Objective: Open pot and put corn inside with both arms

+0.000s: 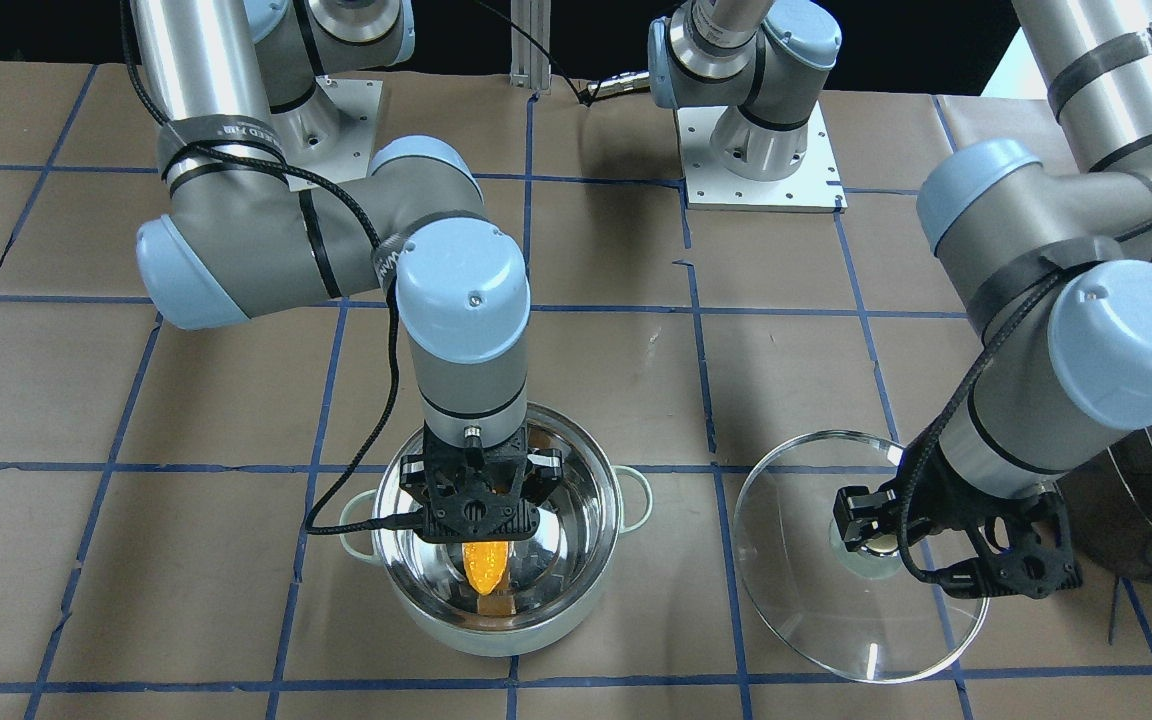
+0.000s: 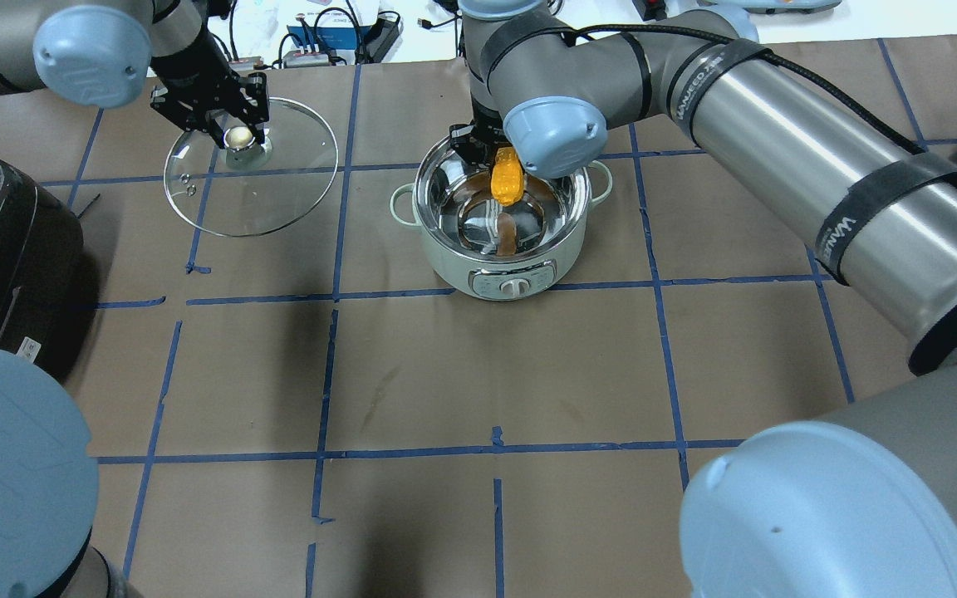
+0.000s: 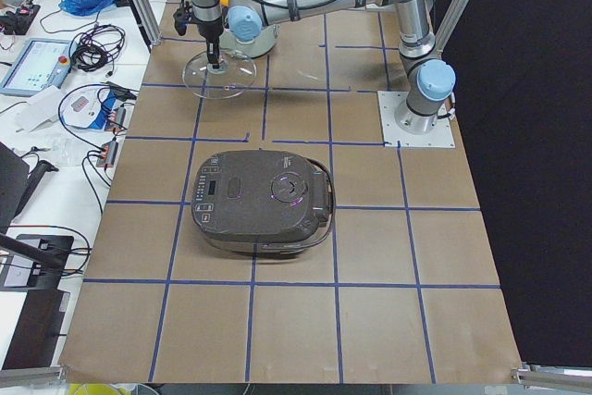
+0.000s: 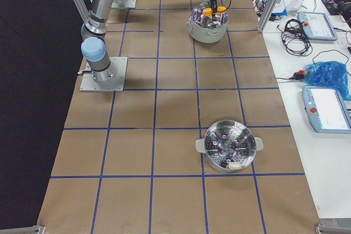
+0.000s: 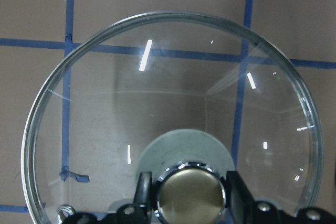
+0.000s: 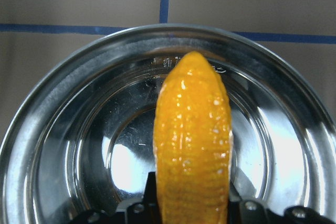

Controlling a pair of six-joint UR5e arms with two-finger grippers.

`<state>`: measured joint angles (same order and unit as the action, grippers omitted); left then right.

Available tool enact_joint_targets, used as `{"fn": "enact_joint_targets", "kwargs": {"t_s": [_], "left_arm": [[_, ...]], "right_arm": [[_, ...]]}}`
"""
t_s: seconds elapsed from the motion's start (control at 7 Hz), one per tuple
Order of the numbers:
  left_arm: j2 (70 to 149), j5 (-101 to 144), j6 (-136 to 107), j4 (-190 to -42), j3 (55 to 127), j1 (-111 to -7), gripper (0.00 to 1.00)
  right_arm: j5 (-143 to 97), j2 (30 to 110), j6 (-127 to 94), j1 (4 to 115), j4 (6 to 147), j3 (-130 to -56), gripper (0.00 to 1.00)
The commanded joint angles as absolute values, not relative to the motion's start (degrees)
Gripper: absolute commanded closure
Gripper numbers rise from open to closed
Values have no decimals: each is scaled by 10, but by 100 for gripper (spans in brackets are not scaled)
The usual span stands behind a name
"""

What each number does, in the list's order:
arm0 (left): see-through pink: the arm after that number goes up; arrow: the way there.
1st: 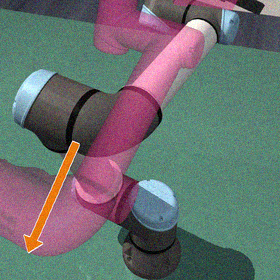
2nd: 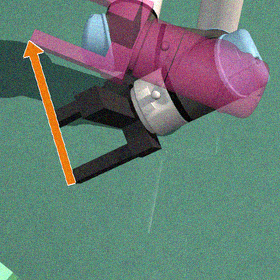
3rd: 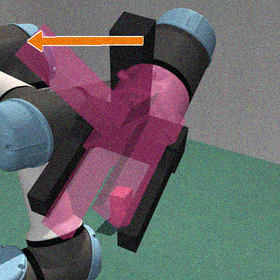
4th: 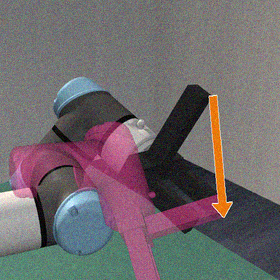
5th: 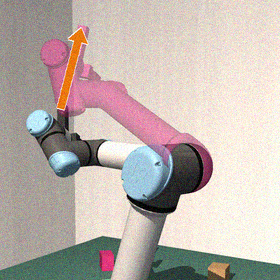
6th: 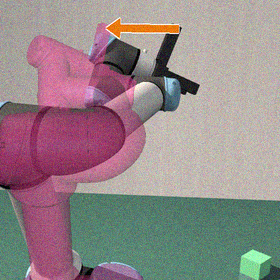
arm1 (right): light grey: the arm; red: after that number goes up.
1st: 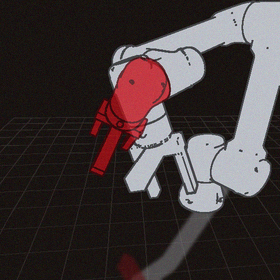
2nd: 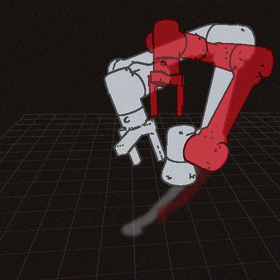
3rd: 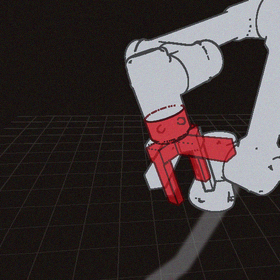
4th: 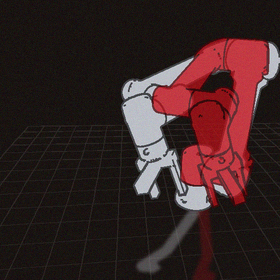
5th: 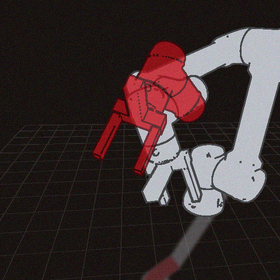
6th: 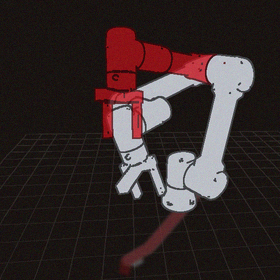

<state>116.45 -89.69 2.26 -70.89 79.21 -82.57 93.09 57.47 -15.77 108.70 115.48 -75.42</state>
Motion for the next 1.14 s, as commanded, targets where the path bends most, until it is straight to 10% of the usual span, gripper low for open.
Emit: {"fn": "enact_joint_targets", "kwargs": {"t_s": [0.0,0.43,0.57,1.0], "left_arm": [[1193,-899,35,-608,847,-808,86],[1238,-895,41,-566,845,-797,70],[1239,-893,42,-566,846,-797,1],[1185,-896,36,-608,845,-808,0]], "right_arm": [[935,562,-160,1092,1158,-755,90],[934,551,-160,1092,1183,-768,89],[933,540,-161,1092,1200,-767,89],[933,517,-160,1092,1225,-768,87]]}}
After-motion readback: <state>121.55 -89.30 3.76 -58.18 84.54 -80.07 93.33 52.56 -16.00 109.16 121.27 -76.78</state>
